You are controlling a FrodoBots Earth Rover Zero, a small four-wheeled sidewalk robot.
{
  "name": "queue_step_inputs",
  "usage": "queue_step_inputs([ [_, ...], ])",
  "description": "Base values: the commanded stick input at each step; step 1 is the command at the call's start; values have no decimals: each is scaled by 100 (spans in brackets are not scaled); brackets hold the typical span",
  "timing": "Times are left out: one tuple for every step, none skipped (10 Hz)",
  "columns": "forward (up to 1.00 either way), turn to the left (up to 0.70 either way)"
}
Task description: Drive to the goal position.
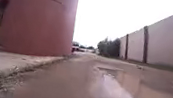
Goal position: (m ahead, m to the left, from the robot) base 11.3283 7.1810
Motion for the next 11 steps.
queue_step_inputs([
  [30, 0],
  [30, 0],
  [30, 0],
  [30, 0],
  [30, 0],
  [30, 0],
  [30, 0],
  [30, 0],
  [30, 0],
  [30, 0],
  [30, 0],
])
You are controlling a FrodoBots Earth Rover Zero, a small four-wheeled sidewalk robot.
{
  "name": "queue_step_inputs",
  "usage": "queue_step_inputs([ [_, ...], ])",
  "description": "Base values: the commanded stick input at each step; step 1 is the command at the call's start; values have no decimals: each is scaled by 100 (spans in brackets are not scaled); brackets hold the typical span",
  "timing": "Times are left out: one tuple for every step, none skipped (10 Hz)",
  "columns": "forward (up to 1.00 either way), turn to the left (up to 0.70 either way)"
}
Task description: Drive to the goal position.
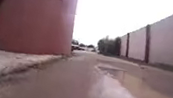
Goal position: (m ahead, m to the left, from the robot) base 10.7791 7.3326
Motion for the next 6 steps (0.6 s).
queue_step_inputs([
  [30, 0],
  [30, 0],
  [30, 0],
  [30, 0],
  [30, 0],
  [30, 0],
])
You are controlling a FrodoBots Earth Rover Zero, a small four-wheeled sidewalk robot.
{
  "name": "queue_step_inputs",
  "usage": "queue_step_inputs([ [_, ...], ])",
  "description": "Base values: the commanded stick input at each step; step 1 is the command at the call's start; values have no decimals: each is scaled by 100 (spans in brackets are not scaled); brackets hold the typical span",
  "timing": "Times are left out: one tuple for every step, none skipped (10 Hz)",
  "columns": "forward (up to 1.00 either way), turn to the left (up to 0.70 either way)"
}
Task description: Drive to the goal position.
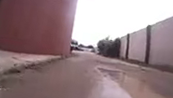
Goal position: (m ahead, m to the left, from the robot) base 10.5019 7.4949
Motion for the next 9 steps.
queue_step_inputs([
  [30, 0],
  [30, 0],
  [30, 0],
  [30, 0],
  [30, 0],
  [30, 0],
  [30, 0],
  [30, 0],
  [30, 0],
])
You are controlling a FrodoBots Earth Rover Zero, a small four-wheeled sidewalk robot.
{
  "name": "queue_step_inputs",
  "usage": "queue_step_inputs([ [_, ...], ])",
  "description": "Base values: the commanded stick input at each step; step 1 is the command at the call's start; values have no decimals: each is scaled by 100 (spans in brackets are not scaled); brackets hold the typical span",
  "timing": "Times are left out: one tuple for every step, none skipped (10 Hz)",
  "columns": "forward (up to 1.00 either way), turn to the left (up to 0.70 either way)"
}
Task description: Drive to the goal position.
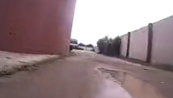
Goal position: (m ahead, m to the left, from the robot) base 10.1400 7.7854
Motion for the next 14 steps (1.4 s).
queue_step_inputs([
  [30, 0],
  [30, 0],
  [30, 0],
  [30, 0],
  [30, 0],
  [30, 0],
  [30, 0],
  [30, 0],
  [30, 0],
  [30, 0],
  [30, 0],
  [30, 0],
  [30, 0],
  [30, 0],
])
